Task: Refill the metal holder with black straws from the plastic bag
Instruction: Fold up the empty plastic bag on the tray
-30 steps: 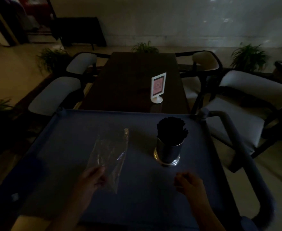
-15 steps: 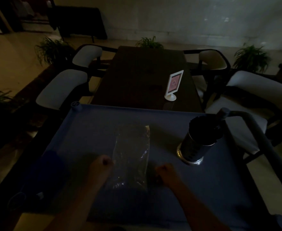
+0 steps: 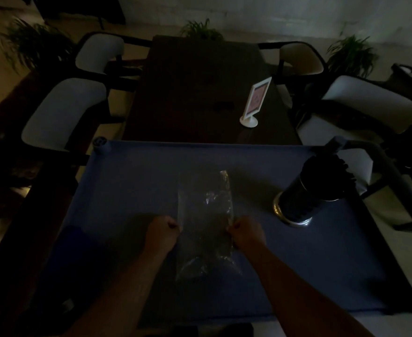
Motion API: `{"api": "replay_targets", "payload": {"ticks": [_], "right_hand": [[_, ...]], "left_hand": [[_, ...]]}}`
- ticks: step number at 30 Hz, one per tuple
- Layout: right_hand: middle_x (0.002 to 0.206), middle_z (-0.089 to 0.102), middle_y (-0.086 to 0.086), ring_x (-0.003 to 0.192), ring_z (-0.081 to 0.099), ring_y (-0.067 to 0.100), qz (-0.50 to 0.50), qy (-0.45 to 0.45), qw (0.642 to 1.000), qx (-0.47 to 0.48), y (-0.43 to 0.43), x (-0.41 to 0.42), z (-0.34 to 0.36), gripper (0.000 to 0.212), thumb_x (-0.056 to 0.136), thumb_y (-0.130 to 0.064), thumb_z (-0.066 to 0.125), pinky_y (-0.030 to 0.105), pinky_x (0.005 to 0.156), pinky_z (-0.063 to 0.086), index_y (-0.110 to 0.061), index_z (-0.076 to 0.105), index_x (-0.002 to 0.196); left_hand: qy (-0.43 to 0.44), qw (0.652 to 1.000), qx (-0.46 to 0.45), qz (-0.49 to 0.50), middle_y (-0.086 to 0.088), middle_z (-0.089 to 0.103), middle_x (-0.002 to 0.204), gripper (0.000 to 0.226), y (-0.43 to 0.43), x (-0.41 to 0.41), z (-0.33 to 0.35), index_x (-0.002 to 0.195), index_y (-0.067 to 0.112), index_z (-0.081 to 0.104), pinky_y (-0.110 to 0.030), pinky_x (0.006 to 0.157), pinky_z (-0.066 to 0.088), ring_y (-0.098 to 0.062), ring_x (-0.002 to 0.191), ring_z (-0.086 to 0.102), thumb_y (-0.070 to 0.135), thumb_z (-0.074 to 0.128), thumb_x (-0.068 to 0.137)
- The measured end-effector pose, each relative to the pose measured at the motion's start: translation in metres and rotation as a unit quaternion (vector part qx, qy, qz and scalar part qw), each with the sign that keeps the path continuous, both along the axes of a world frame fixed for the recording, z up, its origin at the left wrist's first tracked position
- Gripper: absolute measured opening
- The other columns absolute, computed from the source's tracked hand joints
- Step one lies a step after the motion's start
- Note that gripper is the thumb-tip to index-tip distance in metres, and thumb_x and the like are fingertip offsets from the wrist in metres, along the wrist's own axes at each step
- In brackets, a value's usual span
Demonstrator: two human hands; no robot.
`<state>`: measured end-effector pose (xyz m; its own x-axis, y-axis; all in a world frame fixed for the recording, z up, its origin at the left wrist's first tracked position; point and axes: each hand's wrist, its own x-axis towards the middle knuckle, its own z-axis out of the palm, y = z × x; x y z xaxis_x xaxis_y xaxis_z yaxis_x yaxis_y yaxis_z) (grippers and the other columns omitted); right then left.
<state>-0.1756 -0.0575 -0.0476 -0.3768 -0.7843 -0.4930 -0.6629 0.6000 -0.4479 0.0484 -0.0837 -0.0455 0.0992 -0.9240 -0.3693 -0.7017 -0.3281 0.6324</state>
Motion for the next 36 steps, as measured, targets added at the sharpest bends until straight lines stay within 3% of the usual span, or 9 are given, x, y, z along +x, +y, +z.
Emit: {"api": "replay_targets", "payload": {"ticks": [5,9,13,17,21,25,28,32,36], "right_hand": [[0.074,0.064,0.004,0.073,0.066,0.02,-0.021,-0.11,0.993,-0.036,0.003,-0.013,-0.004,0.02,0.091,-0.023,0.066,0.044,0.077,0.059,-0.022,0.059,0.072],[0.083,0.067,0.014,0.079,0.066,0.029,-0.066,-0.242,0.964,-0.087,0.013,-0.023,0.005,0.014,0.086,-0.003,0.067,0.053,0.083,0.056,-0.014,0.061,0.082],[0.074,0.072,0.005,0.065,0.067,0.016,-0.109,-0.402,0.906,-0.077,0.027,-0.027,0.021,0.019,0.091,-0.002,0.058,0.03,0.059,0.056,-0.013,0.071,0.099],[0.072,0.069,0.003,0.058,0.065,0.009,-0.055,-0.389,0.916,-0.083,0.037,-0.033,0.045,0.023,0.092,0.002,0.053,0.023,0.054,0.053,-0.013,0.07,0.088],[0.06,0.063,0.0,0.048,0.059,0.006,-0.013,-0.362,0.92,-0.151,0.039,-0.043,0.078,0.019,0.094,-0.002,0.056,0.021,0.047,0.049,-0.01,0.066,0.079],[0.059,0.06,0.006,0.047,0.055,0.011,0.029,-0.338,0.915,-0.219,0.036,-0.061,0.109,0.012,0.093,-0.001,0.057,0.023,0.044,0.046,0.0,0.065,0.085],[0.056,0.06,0.001,0.046,0.053,0.01,0.026,-0.349,0.903,-0.247,0.03,-0.075,0.125,0.022,0.093,0.0,0.054,0.021,0.043,0.041,-0.013,0.067,0.082],[0.082,0.06,0.024,0.073,0.054,0.031,-0.03,-0.446,0.856,-0.261,0.02,-0.089,0.135,0.024,0.093,-0.001,0.052,0.038,0.065,0.041,-0.012,0.073,0.096],[0.1,0.062,0.026,0.085,0.055,0.037,-0.077,-0.524,0.811,-0.247,0.019,-0.088,0.139,0.029,0.093,-0.002,0.05,0.044,0.073,0.045,-0.015,0.074,0.103]], "left_hand": [[0.153,0.986,0.043,0.042,-0.016,0.07,0.073,0.013,0.005,0.009,0.001,0.077,0.004,0.068,-0.043,0.067,0.057,-0.026,0.066,0.065,0.014,0.073,0.083],[0.267,0.961,0.054,0.047,-0.016,0.072,0.083,0.006,0.013,0.015,0.017,0.082,0.011,0.064,-0.032,0.057,0.052,-0.024,0.07,0.066,0.011,0.066,0.088],[0.331,0.94,0.052,0.059,-0.016,0.073,0.09,0.008,0.031,0.01,0.041,0.094,0.006,0.067,-0.035,0.069,0.049,-0.025,0.077,0.065,0.003,0.066,0.087],[0.326,0.944,0.027,0.054,-0.013,0.07,0.072,0.008,0.044,-0.001,0.062,0.084,0.006,0.071,-0.025,0.052,0.045,-0.019,0.061,0.061,0.006,0.065,0.088],[0.317,0.947,0.001,0.052,-0.005,0.07,0.058,0.012,0.046,-0.014,0.081,0.08,0.01,0.07,-0.024,0.05,0.049,-0.014,0.053,0.062,0.007,0.064,0.09],[0.316,0.947,-0.048,0.037,-0.004,0.067,0.057,0.011,0.037,-0.028,0.102,0.081,0.013,0.07,-0.017,0.046,0.046,-0.008,0.05,0.06,0.011,0.064,0.09],[0.345,0.937,-0.056,0.024,-0.001,0.069,0.063,0.01,0.03,-0.038,0.113,0.088,0.015,0.073,-0.017,0.048,0.05,-0.007,0.053,0.063,0.013,0.063,0.09],[0.444,0.895,-0.039,0.038,0.0,0.07,0.073,0.022,0.023,-0.053,0.124,0.094,0.021,0.076,-0.024,0.055,0.052,-0.01,0.062,0.064,0.009,0.057,0.092],[0.512,0.856,-0.033,0.069,0.001,0.079,0.082,0.03,0.019,-0.062,0.131,0.088,0.016,0.075,-0.022,0.053,0.058,-0.011,0.072,0.075,0.0,0.051,0.092]]}}
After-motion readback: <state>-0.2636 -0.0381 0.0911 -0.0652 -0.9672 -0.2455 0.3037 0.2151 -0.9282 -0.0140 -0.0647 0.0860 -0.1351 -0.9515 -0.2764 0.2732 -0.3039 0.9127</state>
